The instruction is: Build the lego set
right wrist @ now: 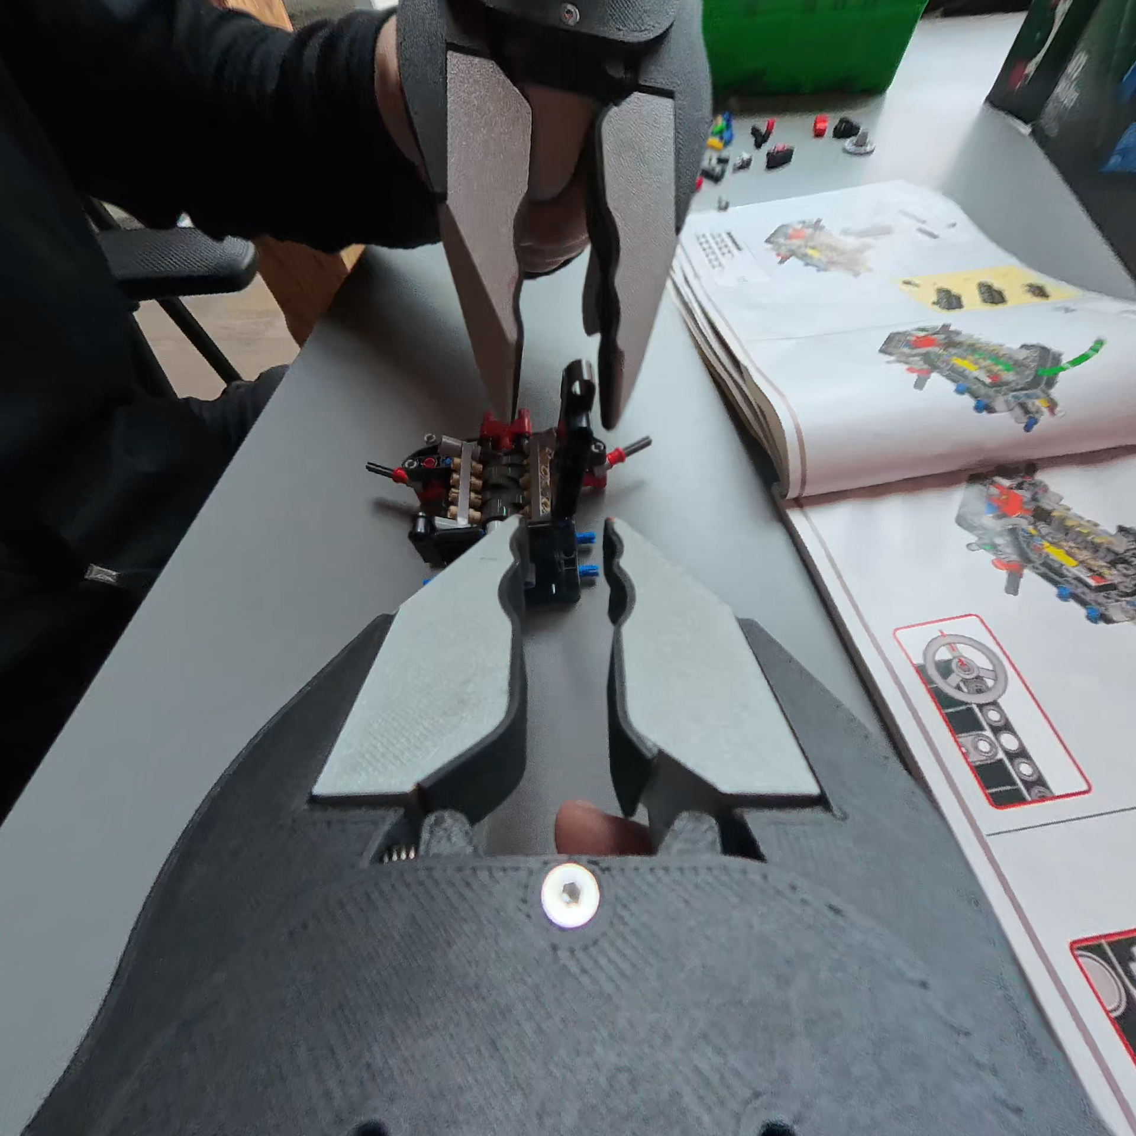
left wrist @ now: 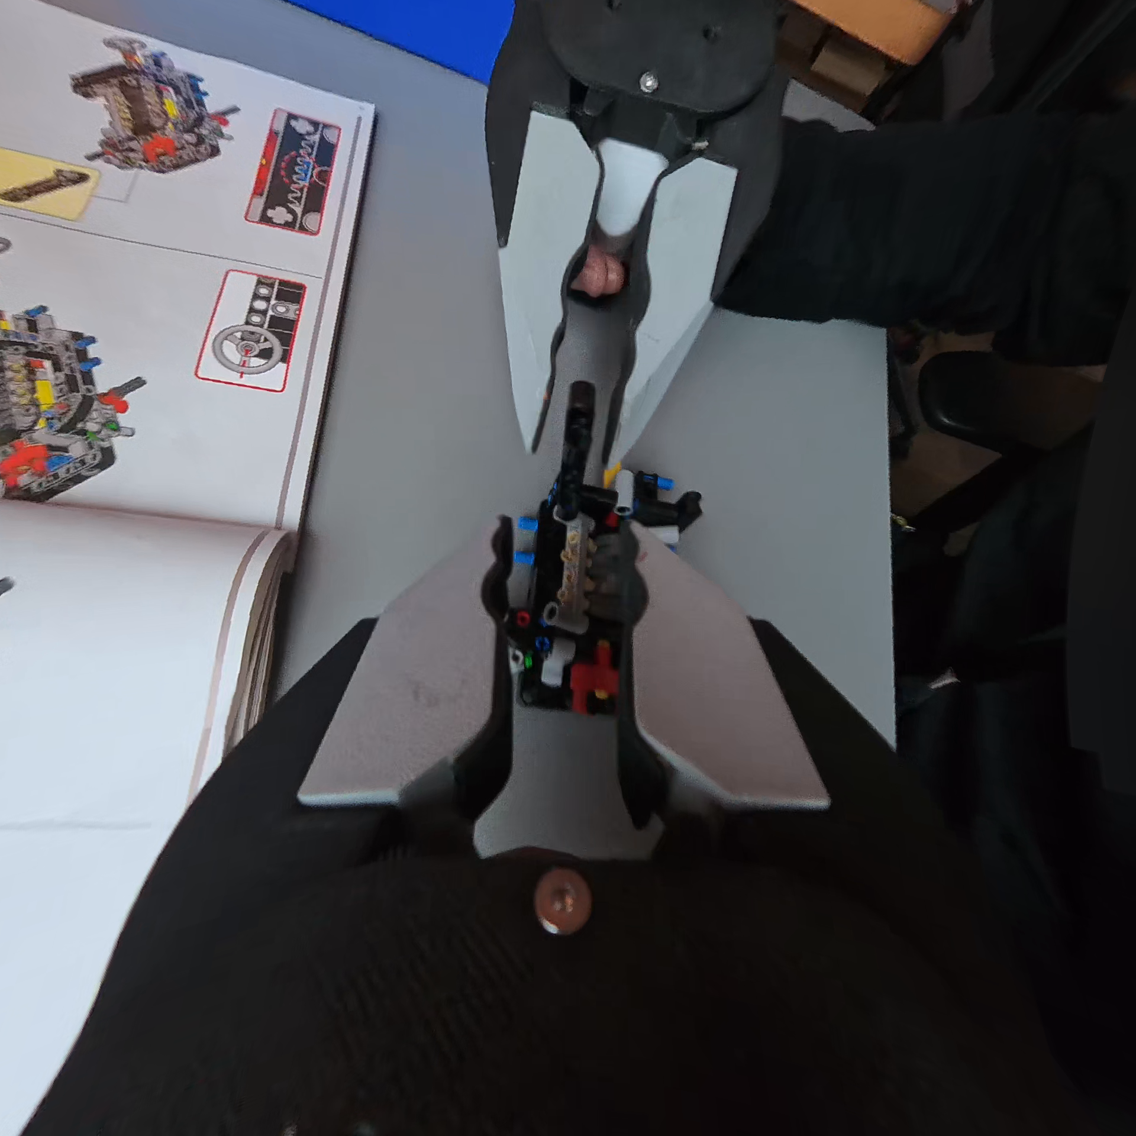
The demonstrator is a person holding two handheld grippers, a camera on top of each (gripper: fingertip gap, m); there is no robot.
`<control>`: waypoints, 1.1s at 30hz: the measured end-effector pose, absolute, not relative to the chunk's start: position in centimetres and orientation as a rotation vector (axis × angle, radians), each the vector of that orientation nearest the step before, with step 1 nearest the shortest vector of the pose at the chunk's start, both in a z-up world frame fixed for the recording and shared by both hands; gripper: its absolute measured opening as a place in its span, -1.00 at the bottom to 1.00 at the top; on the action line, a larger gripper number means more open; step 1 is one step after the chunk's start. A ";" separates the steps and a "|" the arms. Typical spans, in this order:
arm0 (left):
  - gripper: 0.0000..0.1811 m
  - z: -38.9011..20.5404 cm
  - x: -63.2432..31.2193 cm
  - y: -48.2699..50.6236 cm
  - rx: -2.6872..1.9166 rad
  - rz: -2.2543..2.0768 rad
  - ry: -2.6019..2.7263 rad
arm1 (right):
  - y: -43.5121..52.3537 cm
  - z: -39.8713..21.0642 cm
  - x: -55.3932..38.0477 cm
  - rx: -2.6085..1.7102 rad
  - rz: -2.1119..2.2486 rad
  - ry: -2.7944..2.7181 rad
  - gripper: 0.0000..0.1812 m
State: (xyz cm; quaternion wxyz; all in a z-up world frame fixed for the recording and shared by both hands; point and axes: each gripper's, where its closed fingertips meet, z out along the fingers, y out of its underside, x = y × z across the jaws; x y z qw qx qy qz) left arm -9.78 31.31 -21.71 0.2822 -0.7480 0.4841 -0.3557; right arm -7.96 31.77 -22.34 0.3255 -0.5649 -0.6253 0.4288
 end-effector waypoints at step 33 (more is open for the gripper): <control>-0.71 -25.9 -33.9 25.4 -2.375 -0.467 0.794 | 36.1 -20.2 -6.5 -1.539 1.116 -1.274 -0.34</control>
